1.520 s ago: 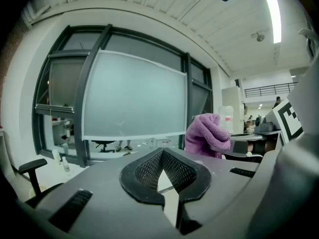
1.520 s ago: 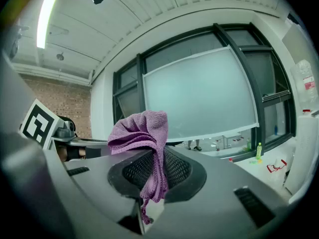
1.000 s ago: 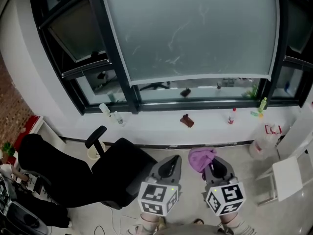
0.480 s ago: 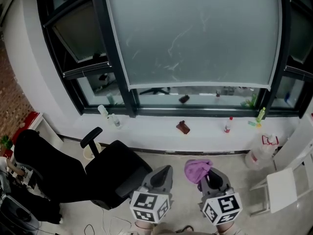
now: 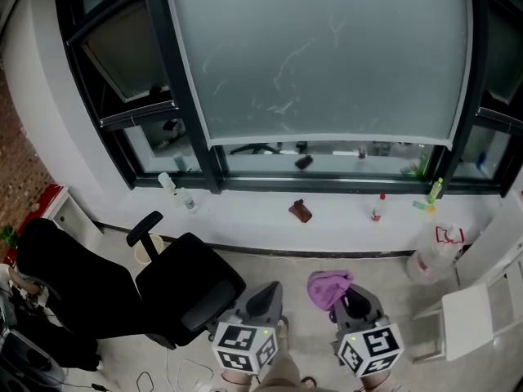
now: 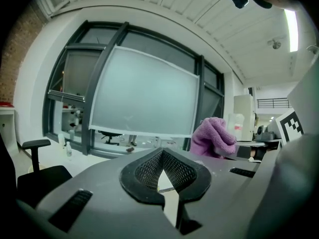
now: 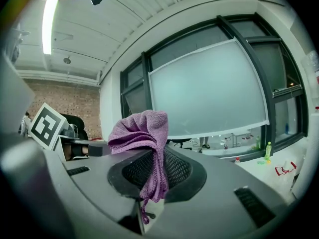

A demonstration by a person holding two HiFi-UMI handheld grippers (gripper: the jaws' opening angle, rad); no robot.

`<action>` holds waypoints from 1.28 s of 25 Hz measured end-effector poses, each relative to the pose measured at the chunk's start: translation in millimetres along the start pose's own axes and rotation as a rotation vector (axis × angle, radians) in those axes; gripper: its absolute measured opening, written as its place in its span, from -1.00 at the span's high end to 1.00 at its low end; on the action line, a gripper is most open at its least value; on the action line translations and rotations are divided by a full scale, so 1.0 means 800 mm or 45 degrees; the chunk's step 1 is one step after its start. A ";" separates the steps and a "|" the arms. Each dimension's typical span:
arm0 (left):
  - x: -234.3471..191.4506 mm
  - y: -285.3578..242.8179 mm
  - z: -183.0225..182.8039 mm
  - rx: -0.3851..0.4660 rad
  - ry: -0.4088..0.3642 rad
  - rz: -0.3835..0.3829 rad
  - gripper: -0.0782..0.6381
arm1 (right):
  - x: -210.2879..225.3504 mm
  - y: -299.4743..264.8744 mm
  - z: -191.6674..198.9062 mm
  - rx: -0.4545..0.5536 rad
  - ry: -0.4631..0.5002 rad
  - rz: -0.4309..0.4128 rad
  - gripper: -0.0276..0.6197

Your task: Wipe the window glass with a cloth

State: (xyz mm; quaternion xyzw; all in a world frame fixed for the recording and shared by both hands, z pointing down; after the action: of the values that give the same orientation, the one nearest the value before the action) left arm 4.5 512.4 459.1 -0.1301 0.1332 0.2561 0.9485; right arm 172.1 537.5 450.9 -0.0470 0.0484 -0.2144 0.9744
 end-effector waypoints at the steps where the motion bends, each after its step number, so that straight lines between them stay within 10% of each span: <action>1: -0.001 -0.006 -0.002 0.003 -0.002 0.000 0.77 | 0.006 -0.003 0.002 -0.004 0.000 0.000 0.77; 32: -0.294 -0.342 -0.198 0.056 -0.019 -0.066 0.77 | 0.114 -0.477 -0.091 0.046 0.022 -0.074 0.77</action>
State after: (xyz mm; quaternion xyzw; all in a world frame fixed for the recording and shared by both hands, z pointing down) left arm -78.2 127.9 435.7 -0.1106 0.1284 0.2294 0.9585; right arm 88.5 148.9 415.2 -0.0288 0.0516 -0.2439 0.9680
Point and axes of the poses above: the fingertips, and each gripper's own axes: y backward along the fingers, x to its right, z out of its underside, the point moved 5 cm from there along y, backward along the fingers, and after that the axes turned 10 degrees about y, right-handed, at the moved point
